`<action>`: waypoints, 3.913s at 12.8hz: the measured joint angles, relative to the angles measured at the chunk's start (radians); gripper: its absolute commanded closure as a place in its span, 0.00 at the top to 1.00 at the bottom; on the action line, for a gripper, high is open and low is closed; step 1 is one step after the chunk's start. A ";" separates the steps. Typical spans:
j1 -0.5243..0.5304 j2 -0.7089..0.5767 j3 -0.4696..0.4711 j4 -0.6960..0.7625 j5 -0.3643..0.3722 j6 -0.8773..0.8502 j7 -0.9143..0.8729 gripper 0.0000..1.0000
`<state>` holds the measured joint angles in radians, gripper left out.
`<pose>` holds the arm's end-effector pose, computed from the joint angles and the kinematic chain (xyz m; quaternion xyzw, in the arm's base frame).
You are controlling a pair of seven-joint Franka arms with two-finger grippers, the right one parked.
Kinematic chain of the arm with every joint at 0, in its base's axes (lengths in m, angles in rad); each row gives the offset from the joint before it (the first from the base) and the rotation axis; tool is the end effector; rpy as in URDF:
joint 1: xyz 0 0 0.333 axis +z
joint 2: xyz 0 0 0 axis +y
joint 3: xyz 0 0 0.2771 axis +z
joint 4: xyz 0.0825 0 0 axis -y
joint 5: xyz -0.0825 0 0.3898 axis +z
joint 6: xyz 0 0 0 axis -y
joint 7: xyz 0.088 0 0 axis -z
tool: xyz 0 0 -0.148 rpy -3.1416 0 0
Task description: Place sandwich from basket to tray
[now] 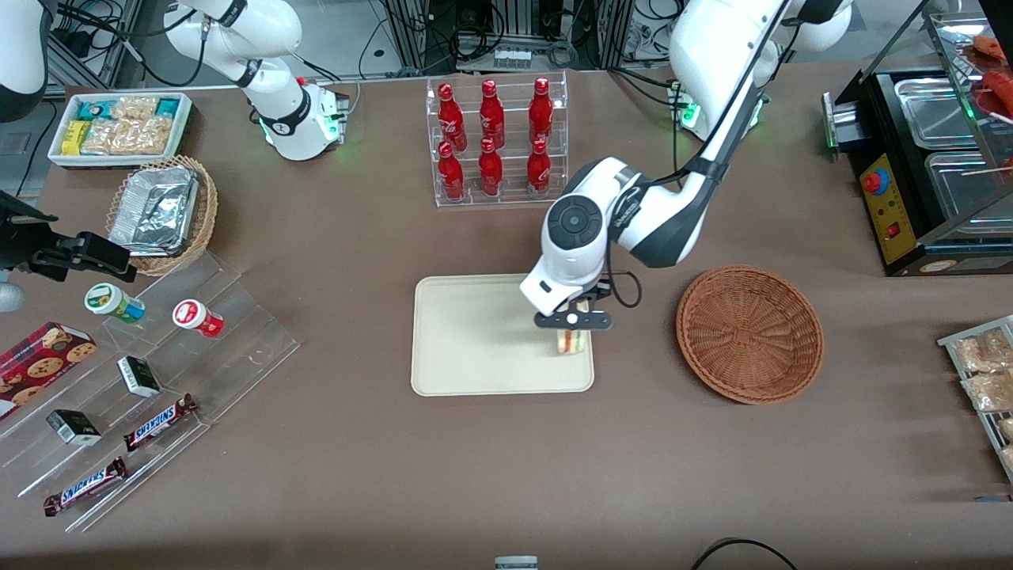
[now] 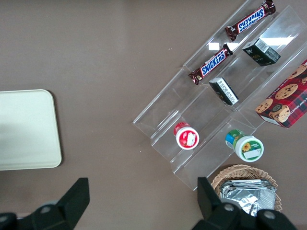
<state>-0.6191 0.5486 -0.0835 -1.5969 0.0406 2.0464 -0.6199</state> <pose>0.5084 -0.4210 0.2288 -0.9977 0.0464 0.0410 0.0263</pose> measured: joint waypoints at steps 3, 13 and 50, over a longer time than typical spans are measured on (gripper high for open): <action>-0.021 0.047 -0.015 0.009 -0.002 0.055 0.006 0.00; -0.028 0.163 -0.014 0.058 -0.001 0.133 0.015 1.00; 0.536 -0.268 0.009 0.245 -0.085 -0.579 0.388 1.00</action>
<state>-0.0829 0.2809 -0.0747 -1.3523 -0.0442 1.4671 -0.2314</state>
